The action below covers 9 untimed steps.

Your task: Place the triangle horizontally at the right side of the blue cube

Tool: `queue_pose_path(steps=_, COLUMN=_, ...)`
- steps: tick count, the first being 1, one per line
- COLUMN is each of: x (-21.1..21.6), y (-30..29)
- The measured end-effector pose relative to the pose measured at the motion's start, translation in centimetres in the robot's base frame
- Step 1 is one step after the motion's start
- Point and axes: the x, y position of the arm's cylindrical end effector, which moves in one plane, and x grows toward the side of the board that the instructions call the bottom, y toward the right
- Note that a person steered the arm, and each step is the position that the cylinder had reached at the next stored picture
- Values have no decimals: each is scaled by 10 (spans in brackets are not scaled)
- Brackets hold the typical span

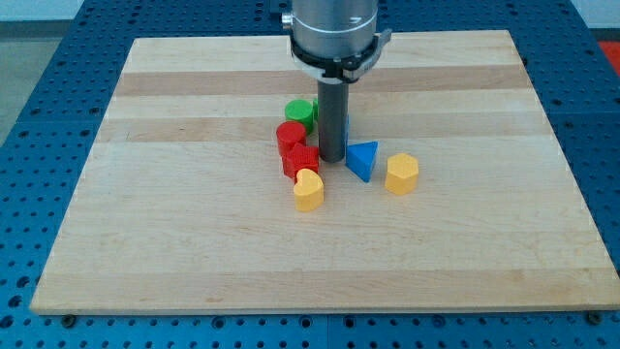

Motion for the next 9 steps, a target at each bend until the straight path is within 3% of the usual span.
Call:
queue_pose_path(steps=1, x=-13, y=0)
queue_pose_path(steps=5, x=60, y=-4)
queue_pose_path(steps=9, x=26, y=45)
